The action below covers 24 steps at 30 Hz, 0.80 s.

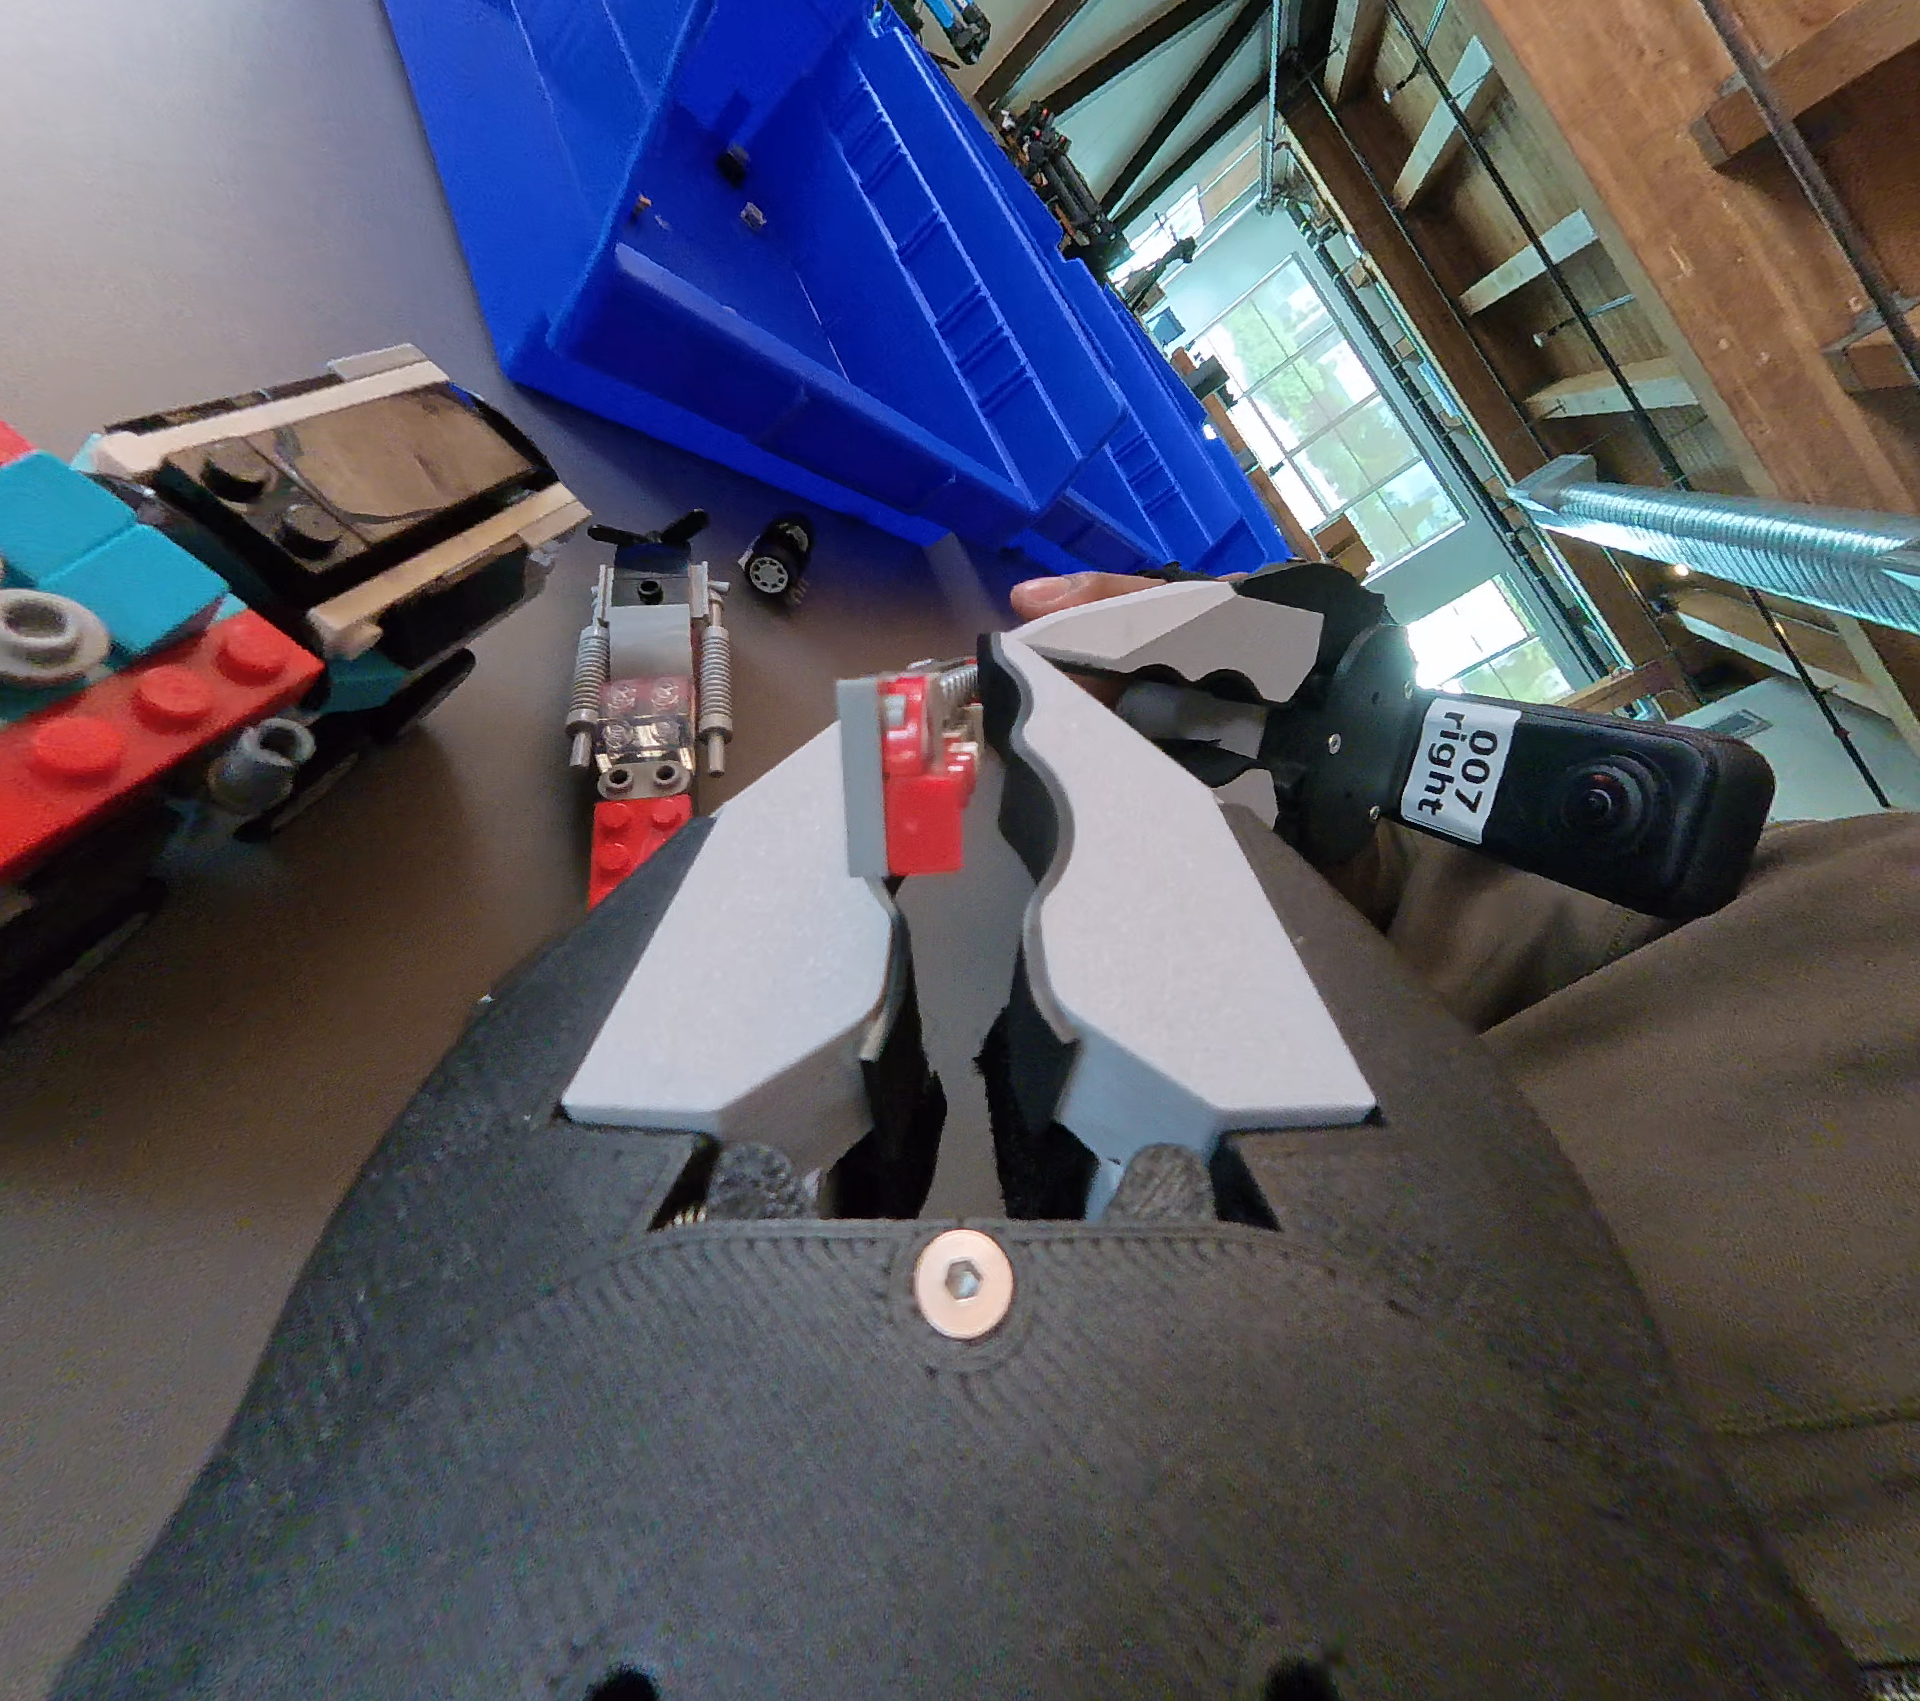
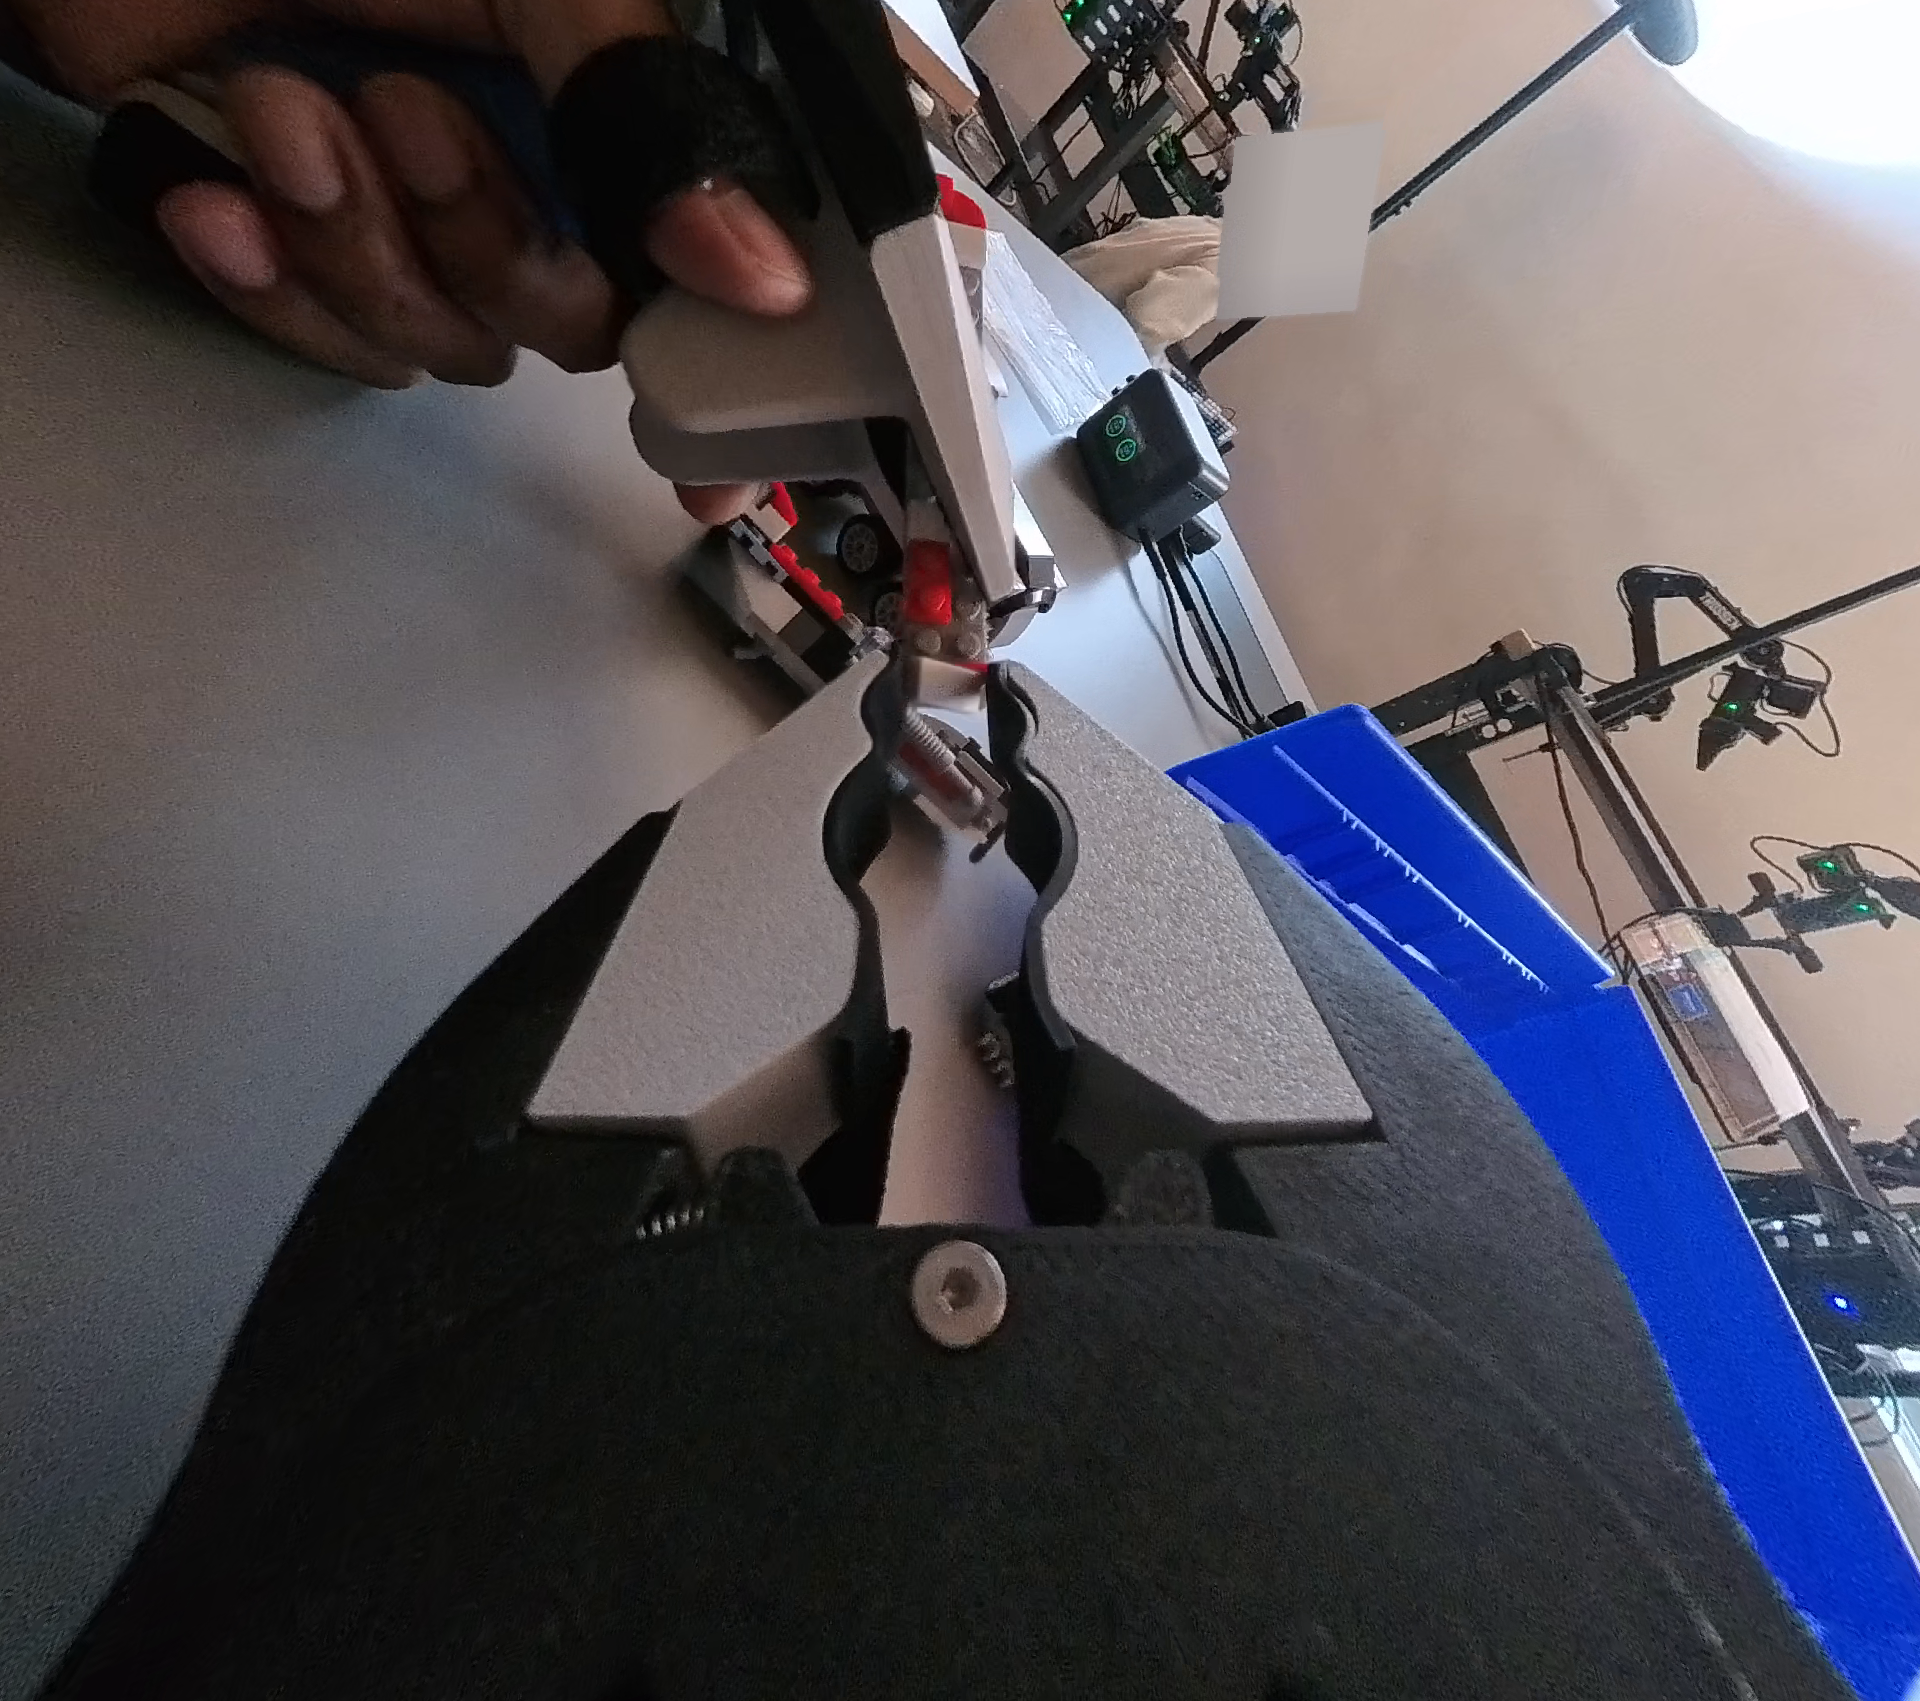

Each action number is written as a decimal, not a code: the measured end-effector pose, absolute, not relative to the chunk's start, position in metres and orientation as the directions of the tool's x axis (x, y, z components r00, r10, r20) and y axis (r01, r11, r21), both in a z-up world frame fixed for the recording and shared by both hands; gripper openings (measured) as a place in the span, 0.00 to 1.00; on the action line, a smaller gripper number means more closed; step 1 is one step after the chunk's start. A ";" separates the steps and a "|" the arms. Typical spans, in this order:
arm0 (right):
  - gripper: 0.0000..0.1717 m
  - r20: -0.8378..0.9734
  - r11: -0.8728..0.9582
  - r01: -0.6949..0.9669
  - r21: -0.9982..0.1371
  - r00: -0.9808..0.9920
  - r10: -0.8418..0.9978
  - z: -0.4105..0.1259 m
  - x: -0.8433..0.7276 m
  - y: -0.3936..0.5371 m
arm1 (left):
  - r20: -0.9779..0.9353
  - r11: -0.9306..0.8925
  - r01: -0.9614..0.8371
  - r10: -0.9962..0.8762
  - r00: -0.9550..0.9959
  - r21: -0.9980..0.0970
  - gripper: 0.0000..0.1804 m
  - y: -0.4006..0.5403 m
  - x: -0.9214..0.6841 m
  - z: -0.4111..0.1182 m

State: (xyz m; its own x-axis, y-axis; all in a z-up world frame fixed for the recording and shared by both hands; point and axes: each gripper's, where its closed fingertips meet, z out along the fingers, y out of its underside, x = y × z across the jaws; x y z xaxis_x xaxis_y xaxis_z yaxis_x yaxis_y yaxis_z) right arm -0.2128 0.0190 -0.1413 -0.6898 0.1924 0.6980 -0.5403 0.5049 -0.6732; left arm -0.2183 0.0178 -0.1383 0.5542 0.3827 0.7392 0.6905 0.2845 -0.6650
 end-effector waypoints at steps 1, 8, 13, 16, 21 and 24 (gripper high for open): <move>0.06 0.701 0.506 -0.543 -0.670 -0.687 0.191 -0.141 -0.213 0.019 | 0.743 0.296 0.690 0.387 0.545 -0.661 0.04 0.016 -0.220 -0.138; 0.01 0.706 0.512 -0.543 -0.666 -0.679 0.200 -0.138 -0.216 0.024 | 0.777 0.350 0.699 0.373 0.507 -0.624 0.05 0.007 -0.227 -0.138; 0.01 0.713 0.509 -0.544 -0.667 -0.665 0.222 -0.130 -0.218 0.028 | 0.772 0.357 0.688 0.373 0.515 -0.632 0.05 0.007 -0.227 -0.135; 0.01 0.711 0.519 -0.521 -0.677 -0.645 0.280 -0.118 -0.223 0.041 | 0.763 0.346 0.685 0.373 0.527 -0.642 0.04 0.008 -0.226 -0.135; 0.01 0.682 0.582 -0.357 -0.731 -0.417 0.601 -0.064 -0.261 0.130 | 0.751 0.329 0.679 0.379 0.541 -0.656 0.05 0.011 -0.224 -0.135; 0.01 0.560 0.544 -0.134 -0.828 -0.242 0.793 -0.050 -0.284 0.222 | 0.748 0.327 0.677 0.381 0.544 -0.659 0.05 0.011 -0.224 -0.134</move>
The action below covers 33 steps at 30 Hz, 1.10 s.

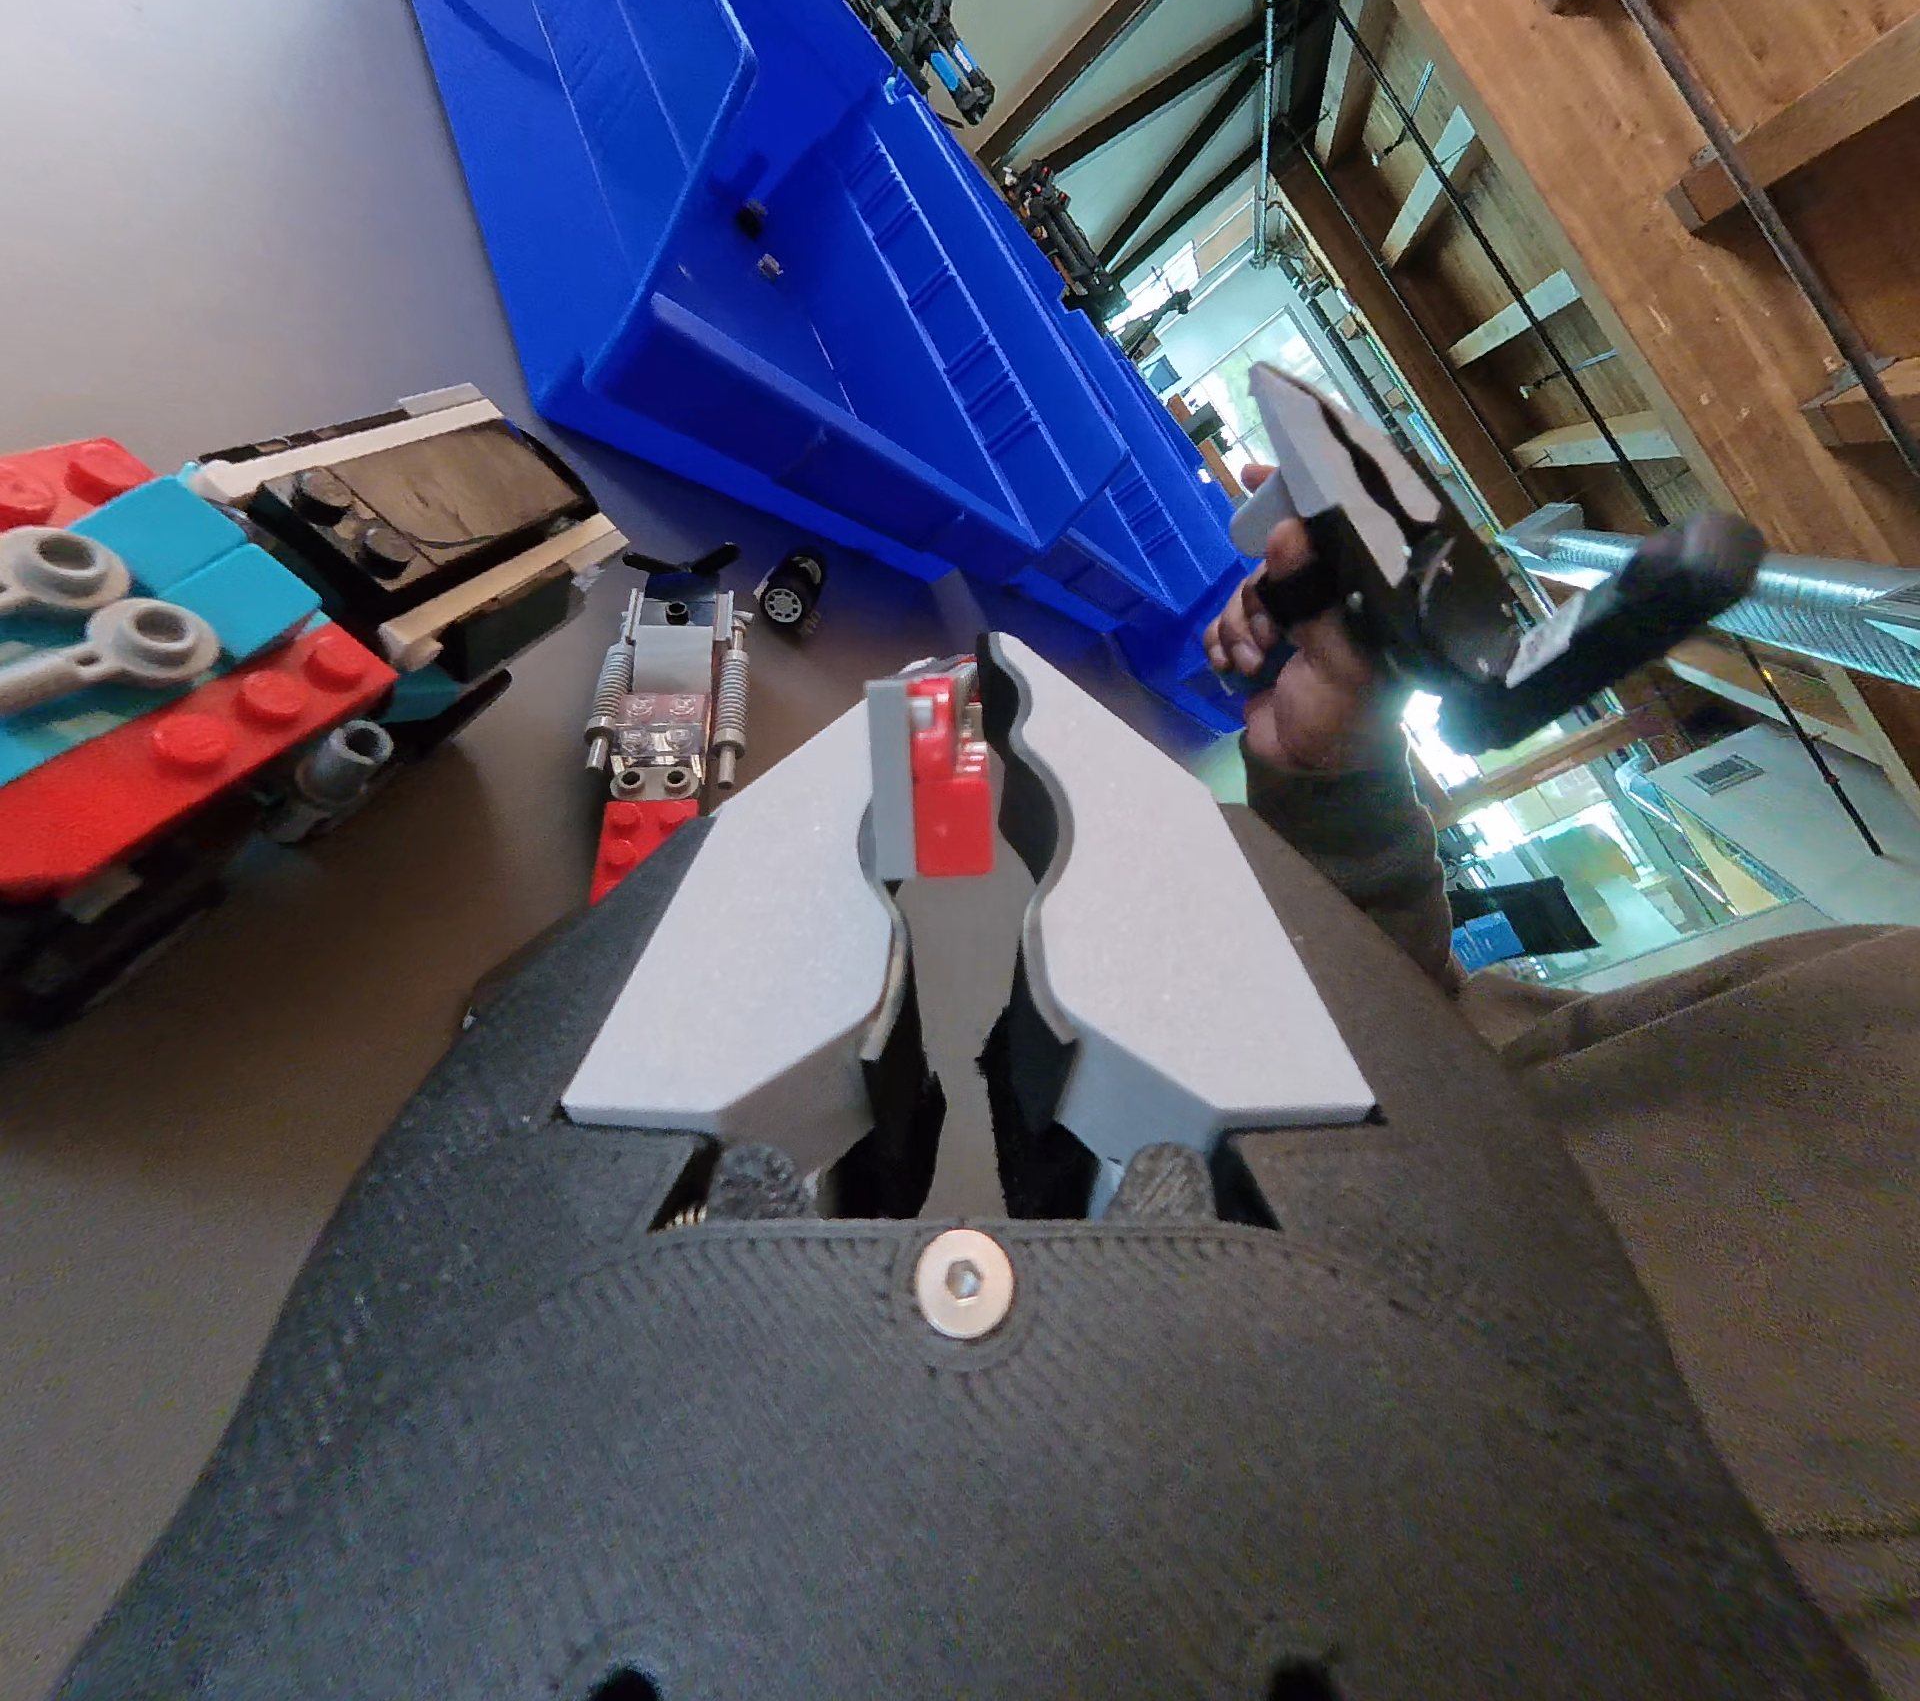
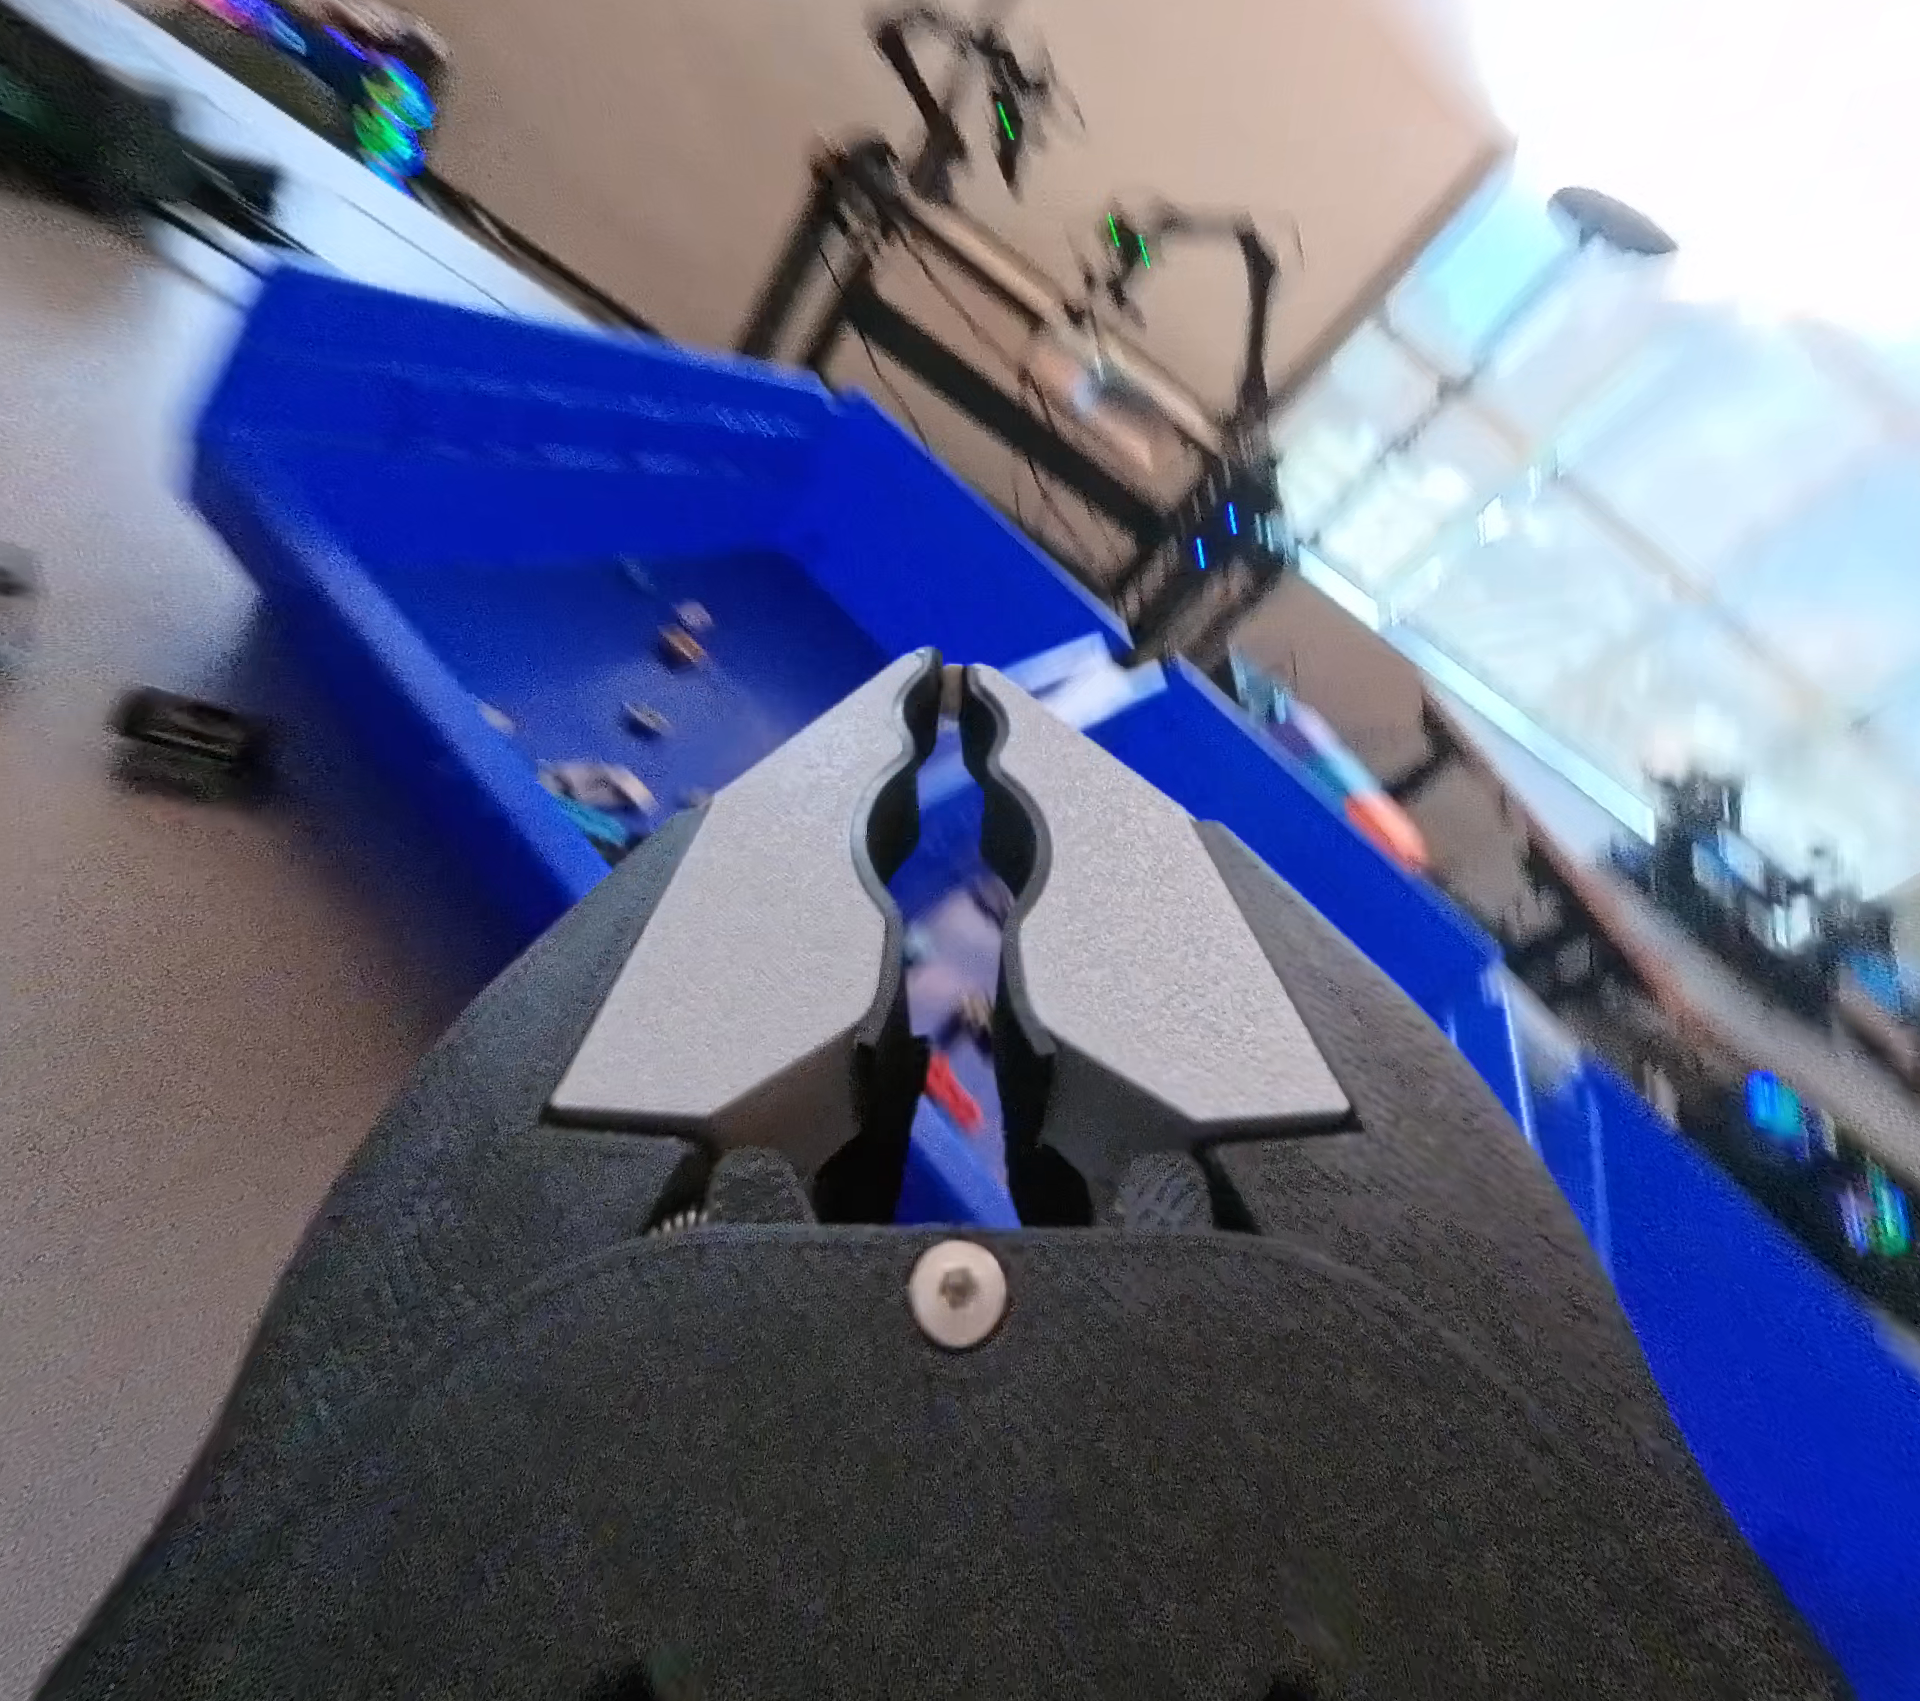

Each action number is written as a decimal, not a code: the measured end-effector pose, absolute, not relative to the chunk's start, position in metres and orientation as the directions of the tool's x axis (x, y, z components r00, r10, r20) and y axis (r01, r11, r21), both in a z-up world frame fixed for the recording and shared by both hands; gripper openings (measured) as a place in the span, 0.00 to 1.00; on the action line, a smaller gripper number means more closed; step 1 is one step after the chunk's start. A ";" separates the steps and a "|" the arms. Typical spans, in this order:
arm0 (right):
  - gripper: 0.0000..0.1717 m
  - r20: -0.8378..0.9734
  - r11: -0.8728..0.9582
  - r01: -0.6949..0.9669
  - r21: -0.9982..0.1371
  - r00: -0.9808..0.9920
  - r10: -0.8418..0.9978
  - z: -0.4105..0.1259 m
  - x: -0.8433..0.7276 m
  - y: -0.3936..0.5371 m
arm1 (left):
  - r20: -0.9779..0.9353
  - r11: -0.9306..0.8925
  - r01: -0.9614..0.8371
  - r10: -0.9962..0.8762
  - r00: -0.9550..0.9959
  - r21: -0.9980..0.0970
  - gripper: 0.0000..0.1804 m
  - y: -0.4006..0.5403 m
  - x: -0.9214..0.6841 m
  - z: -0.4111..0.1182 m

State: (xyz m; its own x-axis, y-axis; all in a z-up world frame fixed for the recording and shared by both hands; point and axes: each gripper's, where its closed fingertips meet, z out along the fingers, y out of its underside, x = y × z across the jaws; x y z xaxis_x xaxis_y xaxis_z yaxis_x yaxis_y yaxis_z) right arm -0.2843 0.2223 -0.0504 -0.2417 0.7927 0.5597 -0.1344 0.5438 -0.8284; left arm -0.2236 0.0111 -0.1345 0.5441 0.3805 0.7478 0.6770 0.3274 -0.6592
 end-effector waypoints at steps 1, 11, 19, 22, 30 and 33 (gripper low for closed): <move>0.01 0.519 0.524 -0.036 -0.851 -0.212 0.828 -0.059 -0.291 0.247 | 0.747 0.327 0.676 0.380 0.545 -0.660 0.05 0.011 -0.223 -0.134; 0.16 0.484 0.504 0.162 -0.848 -0.149 0.862 -0.084 -0.295 0.295 | 0.741 0.316 0.675 0.378 0.555 -0.667 0.04 0.014 -0.221 -0.134; 0.12 0.381 0.340 -0.214 -0.916 -0.732 0.565 -0.069 -0.223 0.098 | 0.744 0.291 0.688 0.341 0.574 -0.664 0.04 0.020 -0.215 -0.132; 0.21 0.334 0.338 -0.203 -0.919 -0.857 0.392 -0.099 -0.204 0.042 | 0.768 0.296 0.710 0.300 0.566 -0.639 0.04 0.024 -0.211 -0.131; 0.13 0.507 0.545 -0.303 -0.782 -0.818 0.271 -0.144 -0.208 0.016 | 0.779 0.264 0.734 0.255 0.573 -0.626 0.05 0.031 -0.203 -0.130; 0.10 0.497 0.528 -0.298 -0.795 -0.819 0.287 -0.144 -0.209 0.016 | 0.781 0.273 0.732 0.244 0.575 -0.624 0.05 0.031 -0.204 -0.128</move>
State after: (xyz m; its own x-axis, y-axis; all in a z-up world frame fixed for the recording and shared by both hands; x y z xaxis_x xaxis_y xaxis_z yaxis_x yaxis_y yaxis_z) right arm -0.2091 0.0156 -0.1440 -0.8186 0.2873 0.4972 -0.2977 0.5281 -0.7953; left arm -0.2037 0.0314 -0.1279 0.5750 0.2441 0.7809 0.7320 0.2727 -0.6243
